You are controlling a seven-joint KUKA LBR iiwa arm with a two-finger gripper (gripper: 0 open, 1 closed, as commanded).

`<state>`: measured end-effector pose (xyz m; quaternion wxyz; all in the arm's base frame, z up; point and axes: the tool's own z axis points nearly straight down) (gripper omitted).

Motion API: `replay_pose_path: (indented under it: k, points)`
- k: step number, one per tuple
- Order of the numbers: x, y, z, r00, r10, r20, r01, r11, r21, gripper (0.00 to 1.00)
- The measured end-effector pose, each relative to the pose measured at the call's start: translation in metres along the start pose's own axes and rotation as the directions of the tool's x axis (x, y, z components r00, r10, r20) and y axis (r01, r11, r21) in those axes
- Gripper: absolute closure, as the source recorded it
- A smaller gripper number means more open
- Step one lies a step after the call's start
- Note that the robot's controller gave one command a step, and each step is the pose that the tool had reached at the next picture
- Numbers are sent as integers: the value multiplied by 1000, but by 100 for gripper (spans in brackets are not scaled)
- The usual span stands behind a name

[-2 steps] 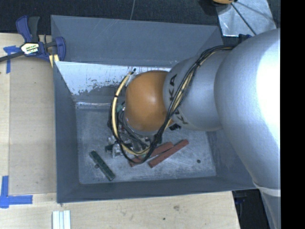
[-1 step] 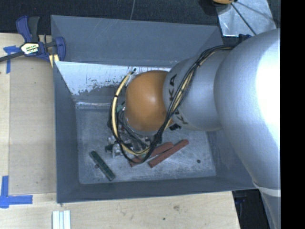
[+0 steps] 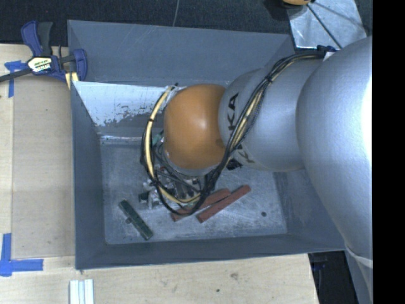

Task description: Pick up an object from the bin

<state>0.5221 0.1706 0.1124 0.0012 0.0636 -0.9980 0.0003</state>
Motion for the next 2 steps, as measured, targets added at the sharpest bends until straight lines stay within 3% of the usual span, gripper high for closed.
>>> replay_pose_path:
  k: [1,2]
  points:
    - [-3,-3,-66,1000,16,1,-16,1000,-1,100]
    - [-1,0,-95,1000,4,11,-4,1000,-2,100]
